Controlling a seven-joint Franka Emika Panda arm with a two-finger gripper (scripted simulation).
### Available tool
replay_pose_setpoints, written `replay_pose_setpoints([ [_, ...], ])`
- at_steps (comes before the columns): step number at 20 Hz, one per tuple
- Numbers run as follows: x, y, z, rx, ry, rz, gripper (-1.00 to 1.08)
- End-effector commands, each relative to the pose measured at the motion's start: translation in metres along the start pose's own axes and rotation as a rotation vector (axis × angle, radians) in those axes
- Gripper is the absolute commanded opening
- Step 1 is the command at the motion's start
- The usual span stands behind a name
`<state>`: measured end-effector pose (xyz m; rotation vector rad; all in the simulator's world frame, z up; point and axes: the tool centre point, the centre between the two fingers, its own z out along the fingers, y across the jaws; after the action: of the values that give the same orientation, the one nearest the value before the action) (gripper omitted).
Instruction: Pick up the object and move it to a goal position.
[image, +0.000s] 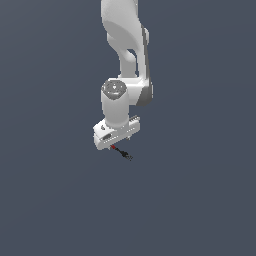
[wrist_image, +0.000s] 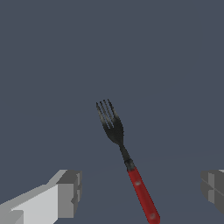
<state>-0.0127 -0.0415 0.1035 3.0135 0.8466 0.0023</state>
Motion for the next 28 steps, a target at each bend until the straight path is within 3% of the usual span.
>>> replay_pose_setpoints([
  [1, -0.004, 0.001, 0.008, 0.001, 0.000, -0.066, 1.00],
  [15, -0.023, 0.005, 0.041, 0.009, 0.002, -0.356, 1.00],
  [28, -0.027, 0.005, 0.050, 0.011, 0.004, -0.406, 1.00],
])
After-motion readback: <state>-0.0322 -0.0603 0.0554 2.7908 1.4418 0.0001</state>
